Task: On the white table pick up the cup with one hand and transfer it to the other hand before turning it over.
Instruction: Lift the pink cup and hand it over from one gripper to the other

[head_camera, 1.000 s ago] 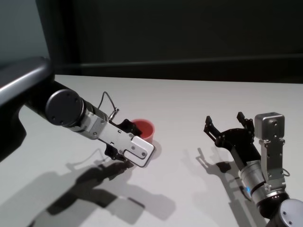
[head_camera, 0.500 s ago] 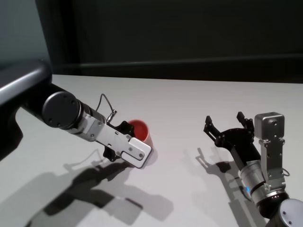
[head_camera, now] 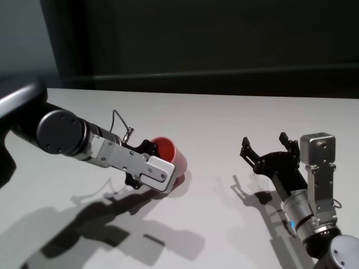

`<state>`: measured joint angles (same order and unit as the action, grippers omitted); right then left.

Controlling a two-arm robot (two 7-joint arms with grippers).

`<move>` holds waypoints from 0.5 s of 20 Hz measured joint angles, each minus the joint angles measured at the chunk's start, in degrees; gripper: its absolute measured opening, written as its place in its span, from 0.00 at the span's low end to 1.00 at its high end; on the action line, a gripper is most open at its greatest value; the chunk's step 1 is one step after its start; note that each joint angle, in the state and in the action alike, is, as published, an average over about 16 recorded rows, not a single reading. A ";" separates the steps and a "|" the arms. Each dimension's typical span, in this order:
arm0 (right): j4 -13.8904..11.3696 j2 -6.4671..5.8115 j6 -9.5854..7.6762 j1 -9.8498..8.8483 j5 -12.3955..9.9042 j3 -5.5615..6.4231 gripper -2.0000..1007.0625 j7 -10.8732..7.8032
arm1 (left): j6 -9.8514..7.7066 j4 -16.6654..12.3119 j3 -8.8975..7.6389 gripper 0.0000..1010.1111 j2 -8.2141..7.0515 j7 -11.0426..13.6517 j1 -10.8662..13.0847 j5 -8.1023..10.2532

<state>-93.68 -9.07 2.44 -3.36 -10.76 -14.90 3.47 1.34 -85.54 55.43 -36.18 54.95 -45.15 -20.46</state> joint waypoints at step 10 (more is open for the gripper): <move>0.00 0.00 0.00 0.00 0.00 0.00 0.99 0.00 | 0.11 0.62 -7.16 0.05 0.34 -6.10 5.12 10.47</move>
<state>-93.68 -9.07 2.44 -3.36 -10.76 -14.90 3.47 1.45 -84.92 48.27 -35.84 48.85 -40.03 -10.00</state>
